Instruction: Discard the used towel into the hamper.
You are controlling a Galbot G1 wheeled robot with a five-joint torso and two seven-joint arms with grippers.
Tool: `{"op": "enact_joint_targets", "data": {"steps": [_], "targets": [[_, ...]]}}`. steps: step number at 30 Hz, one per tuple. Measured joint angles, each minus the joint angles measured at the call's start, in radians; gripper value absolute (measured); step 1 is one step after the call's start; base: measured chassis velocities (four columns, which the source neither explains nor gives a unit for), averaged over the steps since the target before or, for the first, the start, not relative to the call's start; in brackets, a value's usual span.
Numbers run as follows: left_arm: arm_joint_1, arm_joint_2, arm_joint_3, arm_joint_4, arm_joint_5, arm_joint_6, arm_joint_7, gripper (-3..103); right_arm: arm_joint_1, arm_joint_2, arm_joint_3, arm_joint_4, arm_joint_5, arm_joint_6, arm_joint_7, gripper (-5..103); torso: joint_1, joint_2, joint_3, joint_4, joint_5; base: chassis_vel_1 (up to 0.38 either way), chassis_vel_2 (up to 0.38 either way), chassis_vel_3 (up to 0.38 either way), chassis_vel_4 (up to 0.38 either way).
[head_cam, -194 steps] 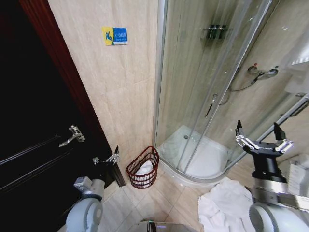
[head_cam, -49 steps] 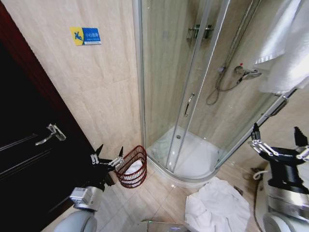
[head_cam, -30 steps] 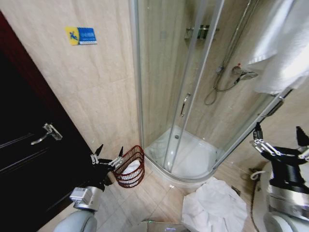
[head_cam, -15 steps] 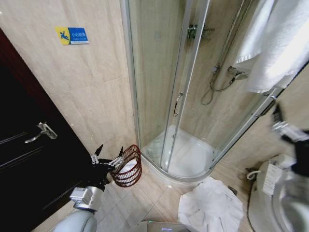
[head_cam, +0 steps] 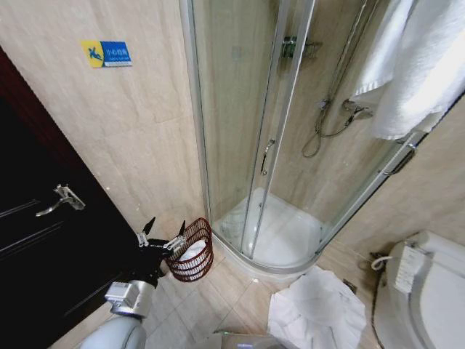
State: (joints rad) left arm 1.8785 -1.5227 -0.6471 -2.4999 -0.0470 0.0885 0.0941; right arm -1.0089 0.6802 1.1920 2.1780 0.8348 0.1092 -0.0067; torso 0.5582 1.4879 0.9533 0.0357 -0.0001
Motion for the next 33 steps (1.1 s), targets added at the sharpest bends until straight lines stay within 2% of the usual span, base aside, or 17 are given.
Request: {"op": "enact_joint_targets", "data": {"steps": [2, 4, 5, 7, 10, 14, 16, 18, 19, 22, 23, 26, 27, 31, 32, 33], "targets": [[0.0, 0.0, 0.0, 0.0, 0.0, 0.0, 0.0, 93, 0.131, -0.067, -0.073, -0.064, 0.018, -0.035, 0.015, 100, 0.0, 0.0, 0.0, -0.0007, 0.0005, 0.0, 0.0, 0.0, 0.0], [0.0, 0.0, 0.0, 0.0, 0.0, 0.0, 0.0, 93, 0.231, -0.126, -0.131, -0.115, 0.054, -0.056, 0.03, 100, 0.0, 0.0, 0.0, 0.0, -0.0004, 0.0, 0.0, 0.0, 0.0], [0.0, 0.0, 0.0, 0.0, 0.0, 0.0, 0.0, 93, 0.231, -0.126, -0.131, -0.115, 0.054, -0.056, 0.03, 100, 0.0, 0.0, 0.0, 0.0, -0.0004, 0.0, 0.0, 0.0, 0.0], [0.0, 0.0, 0.0, 0.0, 0.0, 0.0, 0.0, 93, 0.284, -0.181, -0.156, -0.155, 0.085, -0.076, 0.035, 100, 0.0, 0.0, 0.0, -0.0004, -0.0001, 0.0, 0.0, 0.0, 0.0], [0.0, 0.0, 0.0, 0.0, 0.0, 0.0, 0.0, 93, 0.322, -0.211, -0.177, -0.173, 0.09, -0.09, 0.037, 100, 0.0, 0.0, 0.0, -0.0011, 0.0006, 0.0, 0.0, 0.0, 0.0], [0.0, 0.0, 0.0, 0.0, 0.0, 0.0, 0.0, 93, 0.41, -0.236, -0.239, -0.196, 0.096, -0.113, 0.043, 100, 0.0, 0.0, 0.0, -0.0008, 0.0001, 0.0, 0.0, 0.0, 0.0], [0.0, 0.0, 0.0, 0.0, 0.0, 0.0, 0.0, 93, 0.533, -0.248, -0.35, -0.238, 0.104, -0.131, 0.046, 100, 0.0, 0.0, 0.0, -0.0006, 0.0001, 0.0, 0.0, 0.0, 0.0], [0.0, 0.0, 0.0, 0.0, 0.0, 0.0, 0.0, 93, 0.638, -0.244, -0.445, -0.275, 0.103, -0.136, 0.047, 100, 0.0, 0.0, 0.0, -0.0003, 0.0, 0.0, 0.0, 0.0, 0.0], [0.0, 0.0, 0.0, 0.0, 0.0, 0.0, 0.0, 93, 0.638, -0.244, -0.445, -0.275, 0.103, -0.136, 0.047, 100, 0.0, 0.0, 0.0, -0.0003, 0.0, 0.0, 0.0, 0.0, 0.0], [0.0, 0.0, 0.0, 0.0, 0.0, 0.0, 0.0, 93, 0.817, -0.203, -0.593, -0.341, 0.072, -0.143, 0.054, 100, 0.0, 0.0, 0.0, -0.0002, 0.0001, 0.0, 0.0, 0.0, 0.0], [0.0, 0.0, 0.0, 0.0, 0.0, 0.0, 0.0, 93, 0.817, -0.203, -0.593, -0.341, 0.072, -0.143, 0.054, 100, 0.0, 0.0, 0.0, -0.0002, 0.0001, 0.0, 0.0, 0.0, 0.0], [0.0, 0.0, 0.0, 0.0, 0.0, 0.0, 0.0, 93, 0.972, -0.137, -0.714, -0.416, 0.004, -0.145, 0.062, 100, 0.0, 0.0, 0.0, -0.0004, 0.0003, 0.0, 0.0, 0.0, 0.0], [0.0, 0.0, 0.0, 0.0, 0.0, 0.0, 0.0, 93, 0.972, -0.137, -0.714, -0.416, 0.004, -0.145, 0.062, 100, 0.0, 0.0, 0.0, -0.0004, 0.0003, 0.0, 0.0, 0.0, 0.0], [0.0, 0.0, 0.0, 0.0, 0.0, 0.0, 0.0, 93, 1.134, -0.025, -0.823, -0.518, -0.098, -0.148, 0.072, 100, 0.0, 0.0, 0.0, -0.0007, 0.0, 0.0, 0.0, 0.0, 0.0], [0.0, 0.0, 0.0, 0.0, 0.0, 0.0, 0.0, 93, 1.134, -0.025, -0.823, -0.518, -0.098, -0.148, 0.072, 100, 0.0, 0.0, 0.0, -0.0007, 0.0, 0.0, 0.0, 0.0, 0.0], [0.0, 0.0, 0.0, 0.0, 0.0, 0.0, 0.0, 93, 1.167, 0.006, -0.847, -0.546, -0.118, -0.146, 0.073, 100, 0.0, 0.0, 0.0, -0.0007, 0.0001, 0.0, 0.0, 0.0, 0.0]]}}
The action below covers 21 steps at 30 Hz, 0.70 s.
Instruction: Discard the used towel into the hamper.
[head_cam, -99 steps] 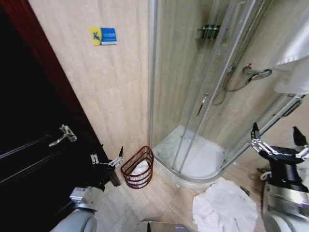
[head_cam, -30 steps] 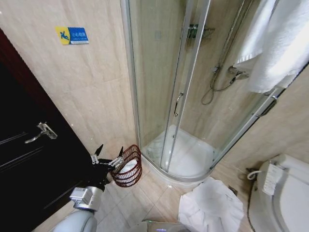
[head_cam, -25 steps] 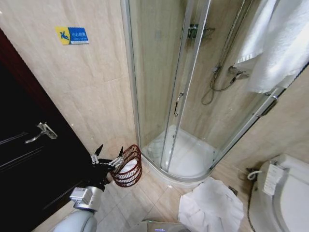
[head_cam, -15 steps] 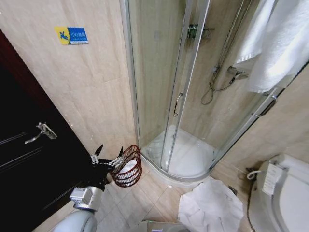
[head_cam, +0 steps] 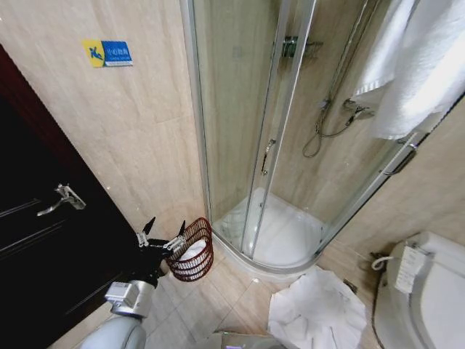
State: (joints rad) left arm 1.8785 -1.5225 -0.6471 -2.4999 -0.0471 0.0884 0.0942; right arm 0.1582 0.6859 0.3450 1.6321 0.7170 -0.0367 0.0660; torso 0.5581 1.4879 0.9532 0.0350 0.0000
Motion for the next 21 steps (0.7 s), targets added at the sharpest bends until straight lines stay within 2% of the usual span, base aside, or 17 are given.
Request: {"op": "enact_joint_targets", "data": {"steps": [5, 6, 9, 10, 12, 17, 21], "targets": [[0.0, 0.0, 0.0, 0.0, 0.0, 0.0, 0.0, 93, 0.091, 0.108, -0.069, -0.061, -0.053, -0.002, 0.026, 100, 0.0, 0.0, 0.0, 0.0003, -0.0003, 0.0, 0.0, 0.0, 0.0], [0.0, 0.0, 0.0, 0.0, 0.0, 0.0, 0.0, 93, 0.091, 0.108, -0.069, -0.061, -0.053, -0.002, 0.026, 100, 0.0, 0.0, 0.0, 0.0003, -0.0003, 0.0, 0.0, 0.0, 0.0], [0.0, 0.0, 0.0, 0.0, 0.0, 0.0, 0.0, 93, 0.153, 0.211, -0.105, -0.069, -0.077, -0.062, 0.101, 100, 0.0, 0.0, 0.0, 0.0003, -0.0001, 0.0, 0.0, 0.0, 0.0], [0.0, 0.0, 0.0, 0.0, 0.0, 0.0, 0.0, 93, 0.153, 0.211, -0.105, -0.069, -0.077, -0.062, 0.101, 100, 0.0, 0.0, 0.0, 0.0003, -0.0001, 0.0, 0.0, 0.0, 0.0], [0.0, 0.0, 0.0, 0.0, 0.0, 0.0, 0.0, 93, 0.188, 0.26, -0.118, -0.071, -0.084, -0.1, 0.143, 100, 0.0, 0.0, 0.0, 0.0006, -0.0009, 0.0, 0.0, 0.0, 0.0], [0.0, 0.0, 0.0, 0.0, 0.0, 0.0, 0.0, 93, 0.195, 0.287, -0.103, -0.031, -0.093, -0.143, 0.195, 100, 0.0, 0.0, 0.0, 0.0005, -0.0001, 0.0, 0.0, 0.0, 0.0], [0.0, 0.0, 0.0, 0.0, 0.0, 0.0, 0.0, 93, 0.153, 0.255, -0.077, 0.087, -0.028, -0.187, 0.248, 100, 0.0, 0.0, 0.0, -0.0002, 0.0005, 0.0, 0.0, 0.0, 0.0]]}}
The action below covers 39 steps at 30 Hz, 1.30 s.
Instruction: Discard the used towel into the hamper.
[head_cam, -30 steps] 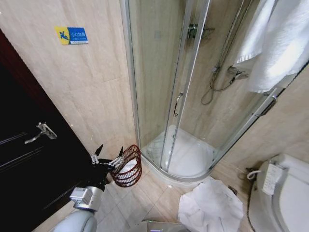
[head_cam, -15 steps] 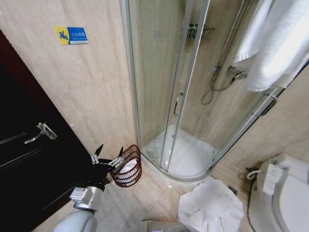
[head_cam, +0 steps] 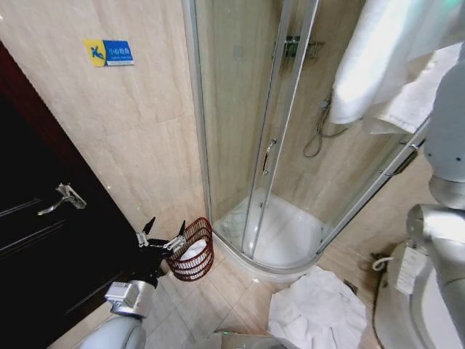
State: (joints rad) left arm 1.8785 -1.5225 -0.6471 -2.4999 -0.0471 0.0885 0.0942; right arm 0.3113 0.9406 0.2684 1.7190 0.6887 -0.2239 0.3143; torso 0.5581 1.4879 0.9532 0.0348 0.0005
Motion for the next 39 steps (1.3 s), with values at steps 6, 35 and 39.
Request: {"op": "enact_joint_targets", "data": {"steps": [6, 35, 39], "targets": [[0.0, 0.0, 0.0, 0.0, 0.0, 0.0, 0.0, 93, -0.032, -0.058, 0.028, 0.11, 0.095, -0.033, 0.037, 100, 0.0, 0.0, 0.0, 0.0, -0.0004, 0.0, 0.0, 0.0, 0.0], [0.0, 0.0, 0.0, 0.0, 0.0, 0.0, 0.0, 93, 0.175, -0.055, -0.091, -0.311, -0.206, 0.075, -0.157, 100, 0.0, 0.0, 0.0, 0.0003, -0.0004, 0.0, 0.0, 0.0, 0.0], [0.0, 0.0, 0.0, 0.0, 0.0, 0.0, 0.0, 93, 0.229, -0.04, -0.114, -0.356, -0.205, 0.075, -0.166, 101, 0.0, 0.0, 0.0, 0.0004, -0.001, 0.0, 0.0, 0.0, 0.0]]}}
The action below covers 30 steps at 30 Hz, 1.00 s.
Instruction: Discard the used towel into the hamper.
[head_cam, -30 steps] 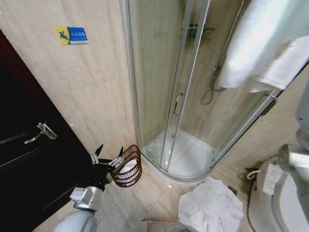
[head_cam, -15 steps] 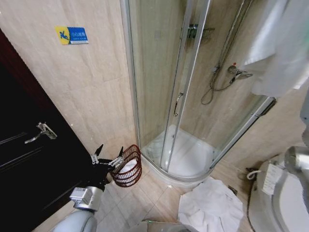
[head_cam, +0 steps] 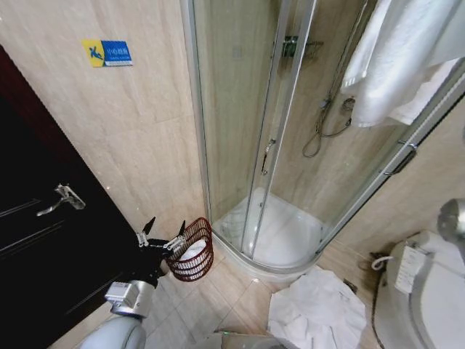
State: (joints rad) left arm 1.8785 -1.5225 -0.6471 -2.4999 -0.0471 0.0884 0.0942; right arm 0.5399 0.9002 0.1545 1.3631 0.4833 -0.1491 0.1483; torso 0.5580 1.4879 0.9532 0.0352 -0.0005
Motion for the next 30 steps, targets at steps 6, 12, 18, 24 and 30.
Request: {"op": "enact_joint_targets", "data": {"steps": [6, 12, 18, 24, 30], "targets": [[0.0, 0.0, 0.0, 0.0, 0.0, 0.0, 0.0, 93, 0.004, -0.004, -0.014, 0.026, 0.026, -0.018, 0.009, 82, 0.0, 0.0, 0.0, -0.0001, 0.0006, 0.0, 0.0, 0.0, 0.0], [0.0, 0.0, 0.0, 0.0, 0.0, 0.0, 0.0, 93, -0.007, -0.018, -0.014, 0.046, 0.04, -0.025, 0.012, 60, 0.0, 0.0, 0.0, 0.0, 0.0005, 0.0, 0.0, 0.0, 0.0], [0.0, 0.0, 0.0, 0.0, 0.0, 0.0, 0.0, 93, 0.0, -0.042, -0.015, 0.057, 0.058, -0.027, 0.011, 33, 0.0, 0.0, 0.0, -0.0001, 0.0005, 0.0, 0.0, 0.0, 0.0], [0.0, 0.0, 0.0, 0.0, 0.0, 0.0, 0.0, 93, -0.002, -0.062, -0.016, 0.073, 0.074, -0.028, 0.009, 14, 0.0, 0.0, 0.0, -0.0001, 0.0004, 0.0, 0.0, 0.0, 0.0], [0.0, 0.0, 0.0, 0.0, 0.0, 0.0, 0.0, 93, -0.012, -0.082, -0.016, 0.092, 0.088, -0.023, 0.002, 11, 0.0, 0.0, 0.0, -0.0001, 0.0005, 0.0, 0.0, 0.0, 0.0]]}}
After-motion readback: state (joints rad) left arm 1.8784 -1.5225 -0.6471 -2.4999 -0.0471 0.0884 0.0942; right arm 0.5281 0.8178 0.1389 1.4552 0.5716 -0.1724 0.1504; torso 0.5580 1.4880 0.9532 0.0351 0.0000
